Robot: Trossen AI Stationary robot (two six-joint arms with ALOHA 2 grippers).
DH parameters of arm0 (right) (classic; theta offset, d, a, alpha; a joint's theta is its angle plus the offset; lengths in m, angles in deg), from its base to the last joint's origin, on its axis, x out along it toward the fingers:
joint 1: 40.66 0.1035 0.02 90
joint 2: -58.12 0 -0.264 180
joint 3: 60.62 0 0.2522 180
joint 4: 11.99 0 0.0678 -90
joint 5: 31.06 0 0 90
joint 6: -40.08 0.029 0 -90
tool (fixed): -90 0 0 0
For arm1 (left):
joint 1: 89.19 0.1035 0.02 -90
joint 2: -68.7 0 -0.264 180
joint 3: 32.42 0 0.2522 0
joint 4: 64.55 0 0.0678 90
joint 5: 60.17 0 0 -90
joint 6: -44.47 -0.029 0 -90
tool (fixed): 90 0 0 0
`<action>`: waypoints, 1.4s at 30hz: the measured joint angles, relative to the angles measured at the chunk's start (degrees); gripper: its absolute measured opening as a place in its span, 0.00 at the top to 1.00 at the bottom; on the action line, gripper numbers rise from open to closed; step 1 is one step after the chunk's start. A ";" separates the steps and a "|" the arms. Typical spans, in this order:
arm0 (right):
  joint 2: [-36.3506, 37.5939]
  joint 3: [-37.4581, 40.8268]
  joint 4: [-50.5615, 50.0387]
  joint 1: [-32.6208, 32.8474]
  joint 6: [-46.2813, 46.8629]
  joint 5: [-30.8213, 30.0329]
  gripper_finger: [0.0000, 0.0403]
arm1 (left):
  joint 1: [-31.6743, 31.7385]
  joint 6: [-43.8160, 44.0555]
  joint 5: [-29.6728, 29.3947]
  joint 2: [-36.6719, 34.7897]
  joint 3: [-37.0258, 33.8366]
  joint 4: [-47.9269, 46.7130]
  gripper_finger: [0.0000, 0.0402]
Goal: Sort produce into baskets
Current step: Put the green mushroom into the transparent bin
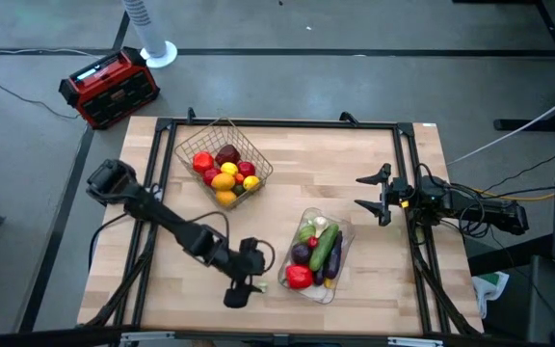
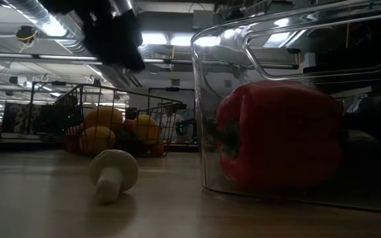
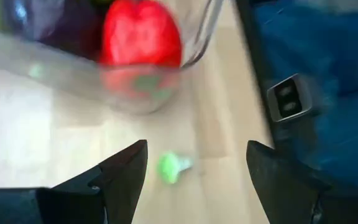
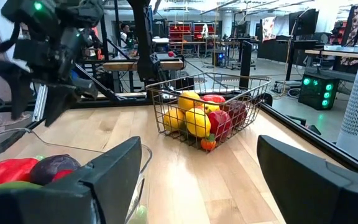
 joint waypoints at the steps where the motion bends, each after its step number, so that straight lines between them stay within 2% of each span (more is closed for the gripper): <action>1: 0.01 0.00 0.00 -0.01 0.00 0.00 0.21 | -0.65 -0.35 -1.78 0.49 0.00 -0.43 0.33; 6: 0.01 0.00 0.00 0.00 -0.01 0.00 0.21 | -2.10 -0.88 -6.16 3.81 0.00 0.16 0.33; 27: -0.01 0.00 0.00 0.01 0.00 0.00 0.21 | -2.06 -2.42 -5.08 14.09 -0.02 4.63 0.34; 31: -0.01 0.00 0.00 0.01 0.01 0.00 0.21 | -2.06 -3.03 -4.71 14.19 -0.02 4.51 0.40; 42: -0.01 0.00 0.00 -0.01 0.01 0.00 0.21 | -2.08 -3.87 -4.25 14.19 -0.02 4.49 0.68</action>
